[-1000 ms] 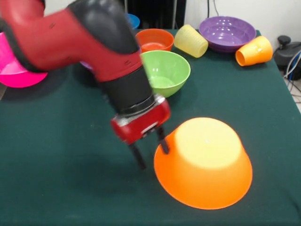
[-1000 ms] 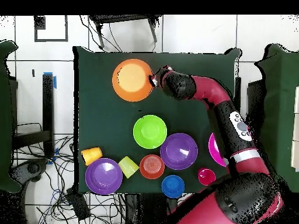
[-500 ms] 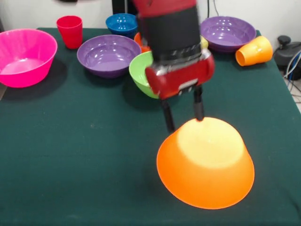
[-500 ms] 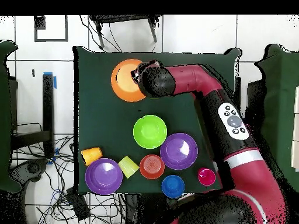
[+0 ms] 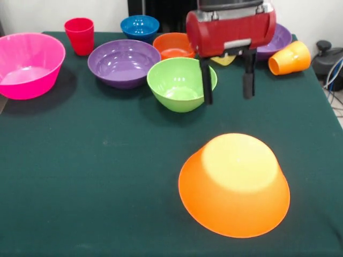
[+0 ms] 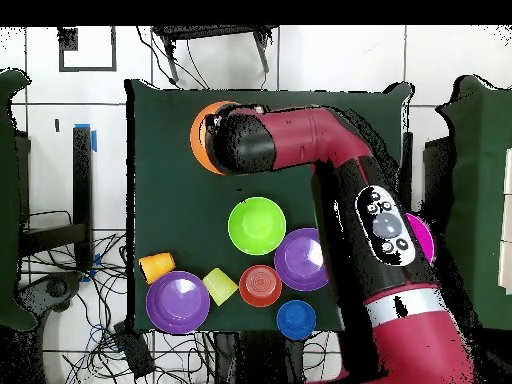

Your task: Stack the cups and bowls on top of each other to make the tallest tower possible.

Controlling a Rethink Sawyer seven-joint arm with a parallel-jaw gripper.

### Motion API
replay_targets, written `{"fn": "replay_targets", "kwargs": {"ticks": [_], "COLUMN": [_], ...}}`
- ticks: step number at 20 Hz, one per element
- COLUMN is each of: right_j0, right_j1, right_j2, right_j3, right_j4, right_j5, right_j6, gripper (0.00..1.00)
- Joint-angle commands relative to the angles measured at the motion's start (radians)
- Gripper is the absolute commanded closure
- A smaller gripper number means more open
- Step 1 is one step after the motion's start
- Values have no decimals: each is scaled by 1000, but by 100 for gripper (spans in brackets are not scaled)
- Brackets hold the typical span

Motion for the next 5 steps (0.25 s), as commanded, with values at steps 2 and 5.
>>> {"fn": "replay_targets", "kwargs": {"ticks": [2, 5], "right_j0": [57, 71], "right_j1": [3, -10], "right_j2": [-217, -241], "right_j3": [260, 264], "right_j4": [28, -20], "right_j5": [-202, -248], "right_j6": [422, 408], "gripper": [0, 0]}}
